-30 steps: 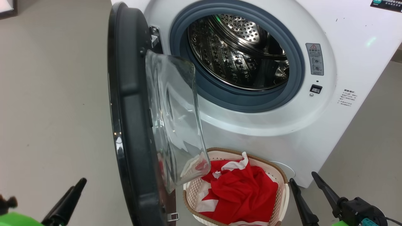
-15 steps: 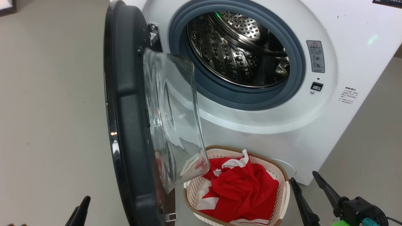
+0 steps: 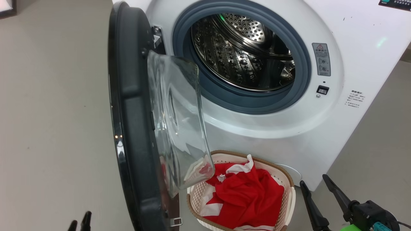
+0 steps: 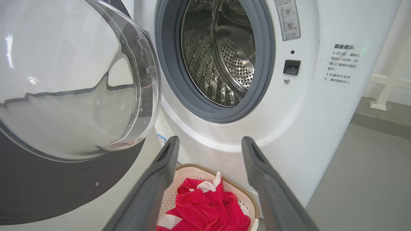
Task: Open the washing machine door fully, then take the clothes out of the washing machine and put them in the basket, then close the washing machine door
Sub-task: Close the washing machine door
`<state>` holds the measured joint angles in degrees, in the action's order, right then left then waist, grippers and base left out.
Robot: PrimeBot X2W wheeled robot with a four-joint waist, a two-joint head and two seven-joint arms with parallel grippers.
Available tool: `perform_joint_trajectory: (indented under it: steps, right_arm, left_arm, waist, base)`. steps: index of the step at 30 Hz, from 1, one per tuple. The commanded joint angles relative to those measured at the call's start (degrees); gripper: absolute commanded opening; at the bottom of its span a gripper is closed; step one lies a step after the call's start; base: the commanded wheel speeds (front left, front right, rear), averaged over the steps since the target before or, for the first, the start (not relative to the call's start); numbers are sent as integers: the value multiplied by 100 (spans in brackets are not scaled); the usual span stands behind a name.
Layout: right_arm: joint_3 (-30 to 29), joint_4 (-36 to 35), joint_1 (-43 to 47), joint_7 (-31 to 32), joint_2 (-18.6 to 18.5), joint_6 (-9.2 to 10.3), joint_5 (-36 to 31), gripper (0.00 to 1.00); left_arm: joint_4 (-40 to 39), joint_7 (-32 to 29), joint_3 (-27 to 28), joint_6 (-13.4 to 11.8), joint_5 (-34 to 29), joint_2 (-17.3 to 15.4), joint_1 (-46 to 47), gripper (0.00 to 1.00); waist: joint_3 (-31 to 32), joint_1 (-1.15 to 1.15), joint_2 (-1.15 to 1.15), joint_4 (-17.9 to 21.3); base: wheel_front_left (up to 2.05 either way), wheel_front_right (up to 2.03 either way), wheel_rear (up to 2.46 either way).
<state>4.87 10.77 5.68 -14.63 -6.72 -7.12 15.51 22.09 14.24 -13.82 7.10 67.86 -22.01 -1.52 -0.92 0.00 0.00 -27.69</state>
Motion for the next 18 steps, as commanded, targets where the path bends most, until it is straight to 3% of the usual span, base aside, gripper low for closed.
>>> perform_joint_trajectory:
  steps: [1, 9, 18]
  right_arm:
    - [126, -125, -129, -37, -46, -36, -9, 100]
    - [132, -118, -93, -37, -21, -36, -1, 100]
    - [105, -132, -44, -37, 16, -36, -5, 100]
  left_arm:
    - [-87, 71, 339, 38, -156, -82, 183, 100]
    - [-305, 74, 1421, 38, -2040, 672, -28, 100]
    - [-947, 75, 2381, 38, -4826, 1443, -326, 100]
  waist:
    - [13, 0, 0, -3]
    - [104, 0, 0, 11]
    - [153, 0, 0, 33]
  base:
    - [0, 0, 0]
    - [0, 0, 0]
    - [0, 0, 0]
